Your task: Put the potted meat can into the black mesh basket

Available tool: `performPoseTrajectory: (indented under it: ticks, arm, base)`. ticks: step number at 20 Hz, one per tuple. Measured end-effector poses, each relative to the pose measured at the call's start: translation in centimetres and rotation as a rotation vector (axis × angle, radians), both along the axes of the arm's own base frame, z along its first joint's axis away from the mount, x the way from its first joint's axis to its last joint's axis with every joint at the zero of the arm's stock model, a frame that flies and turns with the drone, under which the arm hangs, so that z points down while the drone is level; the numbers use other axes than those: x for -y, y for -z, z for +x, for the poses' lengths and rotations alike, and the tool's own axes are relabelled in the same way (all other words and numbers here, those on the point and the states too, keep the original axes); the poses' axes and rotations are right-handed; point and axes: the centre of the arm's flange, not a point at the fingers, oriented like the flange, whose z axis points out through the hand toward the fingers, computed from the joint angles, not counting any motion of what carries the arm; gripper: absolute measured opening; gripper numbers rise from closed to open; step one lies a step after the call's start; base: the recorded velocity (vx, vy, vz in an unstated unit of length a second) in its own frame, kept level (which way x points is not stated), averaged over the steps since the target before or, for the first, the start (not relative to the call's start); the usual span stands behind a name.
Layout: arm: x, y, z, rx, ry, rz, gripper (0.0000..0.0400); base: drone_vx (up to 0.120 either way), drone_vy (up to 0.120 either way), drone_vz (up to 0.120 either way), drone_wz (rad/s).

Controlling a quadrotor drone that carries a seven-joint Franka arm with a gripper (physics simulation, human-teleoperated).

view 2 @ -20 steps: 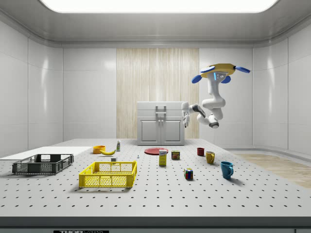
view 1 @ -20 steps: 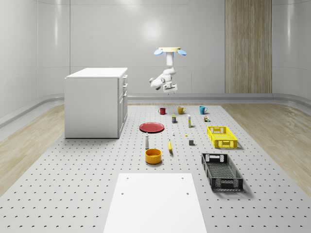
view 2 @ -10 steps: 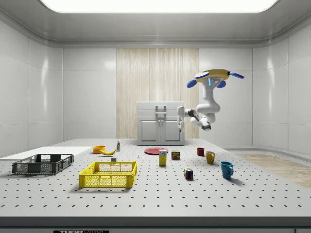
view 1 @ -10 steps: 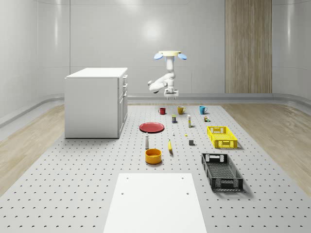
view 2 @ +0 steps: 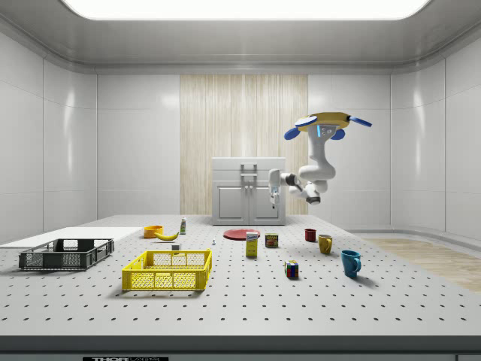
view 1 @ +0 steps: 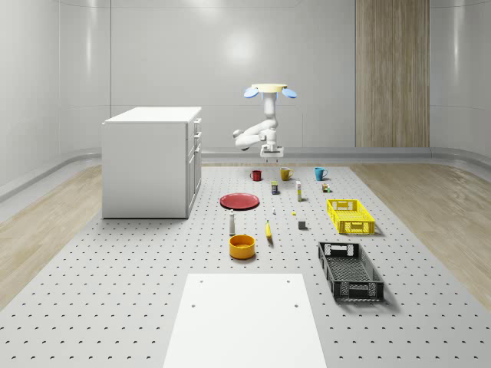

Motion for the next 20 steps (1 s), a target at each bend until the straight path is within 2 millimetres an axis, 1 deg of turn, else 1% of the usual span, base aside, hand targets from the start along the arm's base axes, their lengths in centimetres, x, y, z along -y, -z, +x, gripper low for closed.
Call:
performPoseTrajectory:
  ticks: [1,18,20]
  arm:
    - [0.01,0.0,0.0,0.0,0.0,-0.001,0.04]
    - [0.04,0.01,0.0,0.0,0.0,-0.004,0.04]
    - [0.04,0.01,0.0,0.0,0.0,-0.004,0.04]
  base:
    - [0.12,0.0,-0.04,0.0]
    - [0.0,0.0,-0.12,0.0]
    - [0.1,0.0,-0.12,0.0]
